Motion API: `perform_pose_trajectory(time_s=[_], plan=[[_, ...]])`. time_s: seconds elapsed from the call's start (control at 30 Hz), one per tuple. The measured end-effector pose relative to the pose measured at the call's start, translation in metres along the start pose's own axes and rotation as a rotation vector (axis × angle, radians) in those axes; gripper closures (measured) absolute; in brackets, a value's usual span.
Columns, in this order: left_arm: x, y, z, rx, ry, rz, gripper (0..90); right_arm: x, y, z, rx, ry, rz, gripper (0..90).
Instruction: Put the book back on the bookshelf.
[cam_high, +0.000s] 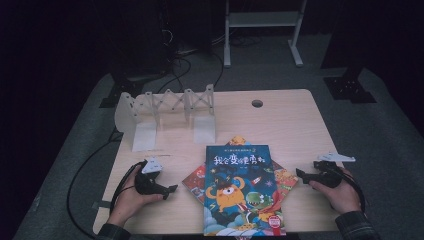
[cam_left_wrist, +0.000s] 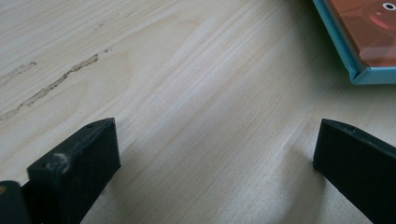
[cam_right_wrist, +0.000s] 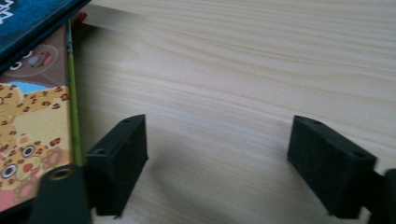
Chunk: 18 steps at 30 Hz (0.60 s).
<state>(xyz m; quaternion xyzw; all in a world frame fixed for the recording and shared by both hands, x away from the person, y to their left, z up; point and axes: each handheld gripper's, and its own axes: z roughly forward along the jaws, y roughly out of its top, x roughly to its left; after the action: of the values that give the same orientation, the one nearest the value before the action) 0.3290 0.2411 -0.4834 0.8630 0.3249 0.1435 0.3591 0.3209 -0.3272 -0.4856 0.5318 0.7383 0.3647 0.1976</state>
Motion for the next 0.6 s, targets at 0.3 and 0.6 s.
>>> perform_pose_trajectory(time_s=[0.3,0.6], plan=[[0.001,0.006,-0.009,0.045,-0.019,-0.015,21.5,0.001,0.011,-0.013,0.021,-0.008,0.008,48.0],[0.001,0.02,-0.028,-0.007,-0.069,-0.112,59.5,0.014,0.03,-0.026,0.031,0.079,-0.003,84.6]])
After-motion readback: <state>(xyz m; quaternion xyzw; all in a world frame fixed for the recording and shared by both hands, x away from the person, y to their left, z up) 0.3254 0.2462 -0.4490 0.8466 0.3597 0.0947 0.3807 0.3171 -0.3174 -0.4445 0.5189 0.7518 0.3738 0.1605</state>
